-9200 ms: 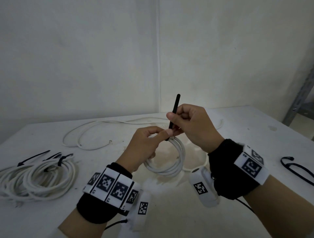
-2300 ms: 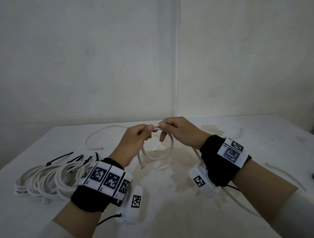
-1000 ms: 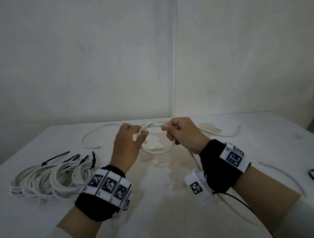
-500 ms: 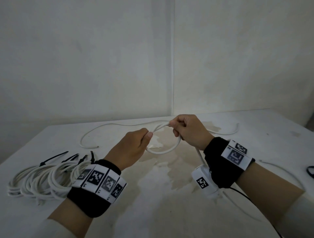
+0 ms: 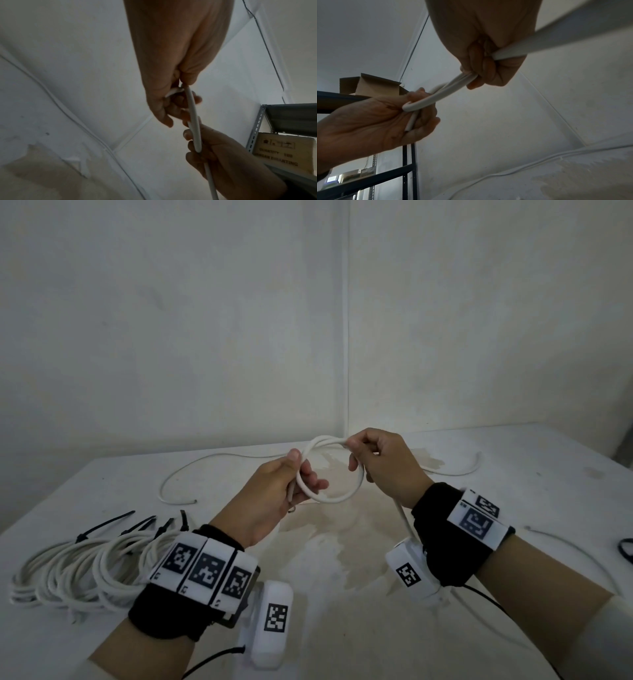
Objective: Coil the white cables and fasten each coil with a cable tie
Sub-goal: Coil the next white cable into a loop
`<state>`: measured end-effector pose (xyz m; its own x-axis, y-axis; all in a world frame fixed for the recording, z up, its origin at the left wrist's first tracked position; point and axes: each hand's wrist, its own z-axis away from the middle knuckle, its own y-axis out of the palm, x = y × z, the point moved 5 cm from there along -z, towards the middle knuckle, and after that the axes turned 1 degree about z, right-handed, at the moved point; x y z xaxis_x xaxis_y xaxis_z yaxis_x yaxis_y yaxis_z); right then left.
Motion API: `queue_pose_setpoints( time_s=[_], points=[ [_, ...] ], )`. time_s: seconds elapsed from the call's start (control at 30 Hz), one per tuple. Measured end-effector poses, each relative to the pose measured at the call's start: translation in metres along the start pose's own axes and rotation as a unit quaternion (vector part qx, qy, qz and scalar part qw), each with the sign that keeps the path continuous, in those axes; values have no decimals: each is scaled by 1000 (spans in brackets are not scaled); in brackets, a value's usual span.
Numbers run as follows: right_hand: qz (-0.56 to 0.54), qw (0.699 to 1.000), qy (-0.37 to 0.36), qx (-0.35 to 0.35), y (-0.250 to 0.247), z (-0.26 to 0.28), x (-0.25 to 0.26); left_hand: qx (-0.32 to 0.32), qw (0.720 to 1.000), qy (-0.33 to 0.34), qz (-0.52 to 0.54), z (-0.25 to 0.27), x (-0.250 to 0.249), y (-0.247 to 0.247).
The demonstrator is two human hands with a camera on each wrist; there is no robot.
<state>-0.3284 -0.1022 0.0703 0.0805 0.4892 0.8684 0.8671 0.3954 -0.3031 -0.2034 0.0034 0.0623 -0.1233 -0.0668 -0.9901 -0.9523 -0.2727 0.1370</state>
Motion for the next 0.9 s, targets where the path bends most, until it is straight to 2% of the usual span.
queue_pose_setpoints(
  time_s=[0.13,0.27,0.47,0.53,0.6,0.63,0.7,0.77,0.83,0.9],
  points=[
    [28,999,-1,29,0,0,0,-21,999,3,42,-1,-3,-2],
    [110,992,-23,54,-6,1,-13,-88,994,11,67,-1,-6,-26],
    [196,980,-39,13,-27,-5,-33,-170,979,48,101,-7,-15,-63],
    [258,965,-43,12,-31,-10,-39,-187,977,58,87,-6,-18,-73],
    [343,937,-65,-18,-38,-13,-42,-205,973,65,87,-5,-21,-84],
    [393,913,-98,-51,-42,-14,-39,-212,971,68,87,-4,-22,-88],
    [482,845,-217,-81,-38,-11,-32,-224,970,72,54,-3,-23,-95],
    [539,785,-302,-50,-23,-9,-26,-232,970,76,8,-3,-23,-96],
    [547,764,-343,3,-5,-8,-24,-226,971,82,-11,-3,-23,-92],
    [539,749,-383,24,11,-4,-17,-219,972,85,-29,-5,-24,-87]
  ],
)
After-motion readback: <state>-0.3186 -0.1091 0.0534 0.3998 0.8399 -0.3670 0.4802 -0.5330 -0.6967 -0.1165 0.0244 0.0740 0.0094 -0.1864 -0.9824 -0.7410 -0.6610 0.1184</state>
